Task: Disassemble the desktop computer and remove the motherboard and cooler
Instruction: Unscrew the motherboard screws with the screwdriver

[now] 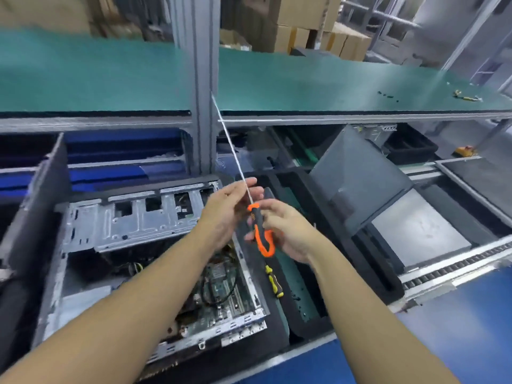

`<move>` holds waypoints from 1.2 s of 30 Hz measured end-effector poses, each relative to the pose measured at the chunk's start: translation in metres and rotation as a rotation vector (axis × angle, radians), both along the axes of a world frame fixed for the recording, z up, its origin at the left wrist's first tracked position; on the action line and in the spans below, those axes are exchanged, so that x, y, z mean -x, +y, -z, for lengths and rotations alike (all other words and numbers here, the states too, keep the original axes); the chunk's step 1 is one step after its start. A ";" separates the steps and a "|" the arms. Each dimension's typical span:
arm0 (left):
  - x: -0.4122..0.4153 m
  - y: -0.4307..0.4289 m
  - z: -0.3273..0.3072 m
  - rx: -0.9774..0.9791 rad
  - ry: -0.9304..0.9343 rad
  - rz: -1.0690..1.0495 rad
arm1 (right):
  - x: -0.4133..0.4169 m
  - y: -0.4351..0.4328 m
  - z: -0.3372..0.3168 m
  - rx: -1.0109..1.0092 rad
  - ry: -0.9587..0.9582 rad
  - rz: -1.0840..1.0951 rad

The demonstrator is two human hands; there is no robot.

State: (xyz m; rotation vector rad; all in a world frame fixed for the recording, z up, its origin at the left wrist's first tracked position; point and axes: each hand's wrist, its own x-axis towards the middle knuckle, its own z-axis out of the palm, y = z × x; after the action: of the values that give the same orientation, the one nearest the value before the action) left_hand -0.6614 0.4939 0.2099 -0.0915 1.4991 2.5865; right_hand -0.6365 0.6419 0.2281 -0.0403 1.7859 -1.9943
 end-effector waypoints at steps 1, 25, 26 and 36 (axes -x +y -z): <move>-0.008 -0.020 -0.003 0.046 0.018 -0.013 | -0.002 -0.021 -0.002 -0.018 0.006 -0.091; -0.385 -0.456 0.080 -0.106 -0.254 -0.564 | -0.231 -0.498 0.075 -0.169 -0.107 -1.528; -0.403 -0.464 0.091 -0.136 -0.287 -0.631 | -0.245 -0.511 0.084 -0.191 -0.107 -1.542; -0.536 -0.493 0.194 -0.142 -0.549 -1.312 | -0.367 -0.568 0.163 -0.491 -0.004 -1.707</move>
State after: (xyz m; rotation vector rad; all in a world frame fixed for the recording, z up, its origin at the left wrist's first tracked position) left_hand -0.1258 0.0014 0.0162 -2.1740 1.1526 2.9254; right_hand -0.2696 0.0738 0.0655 -0.9904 1.2382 -0.3279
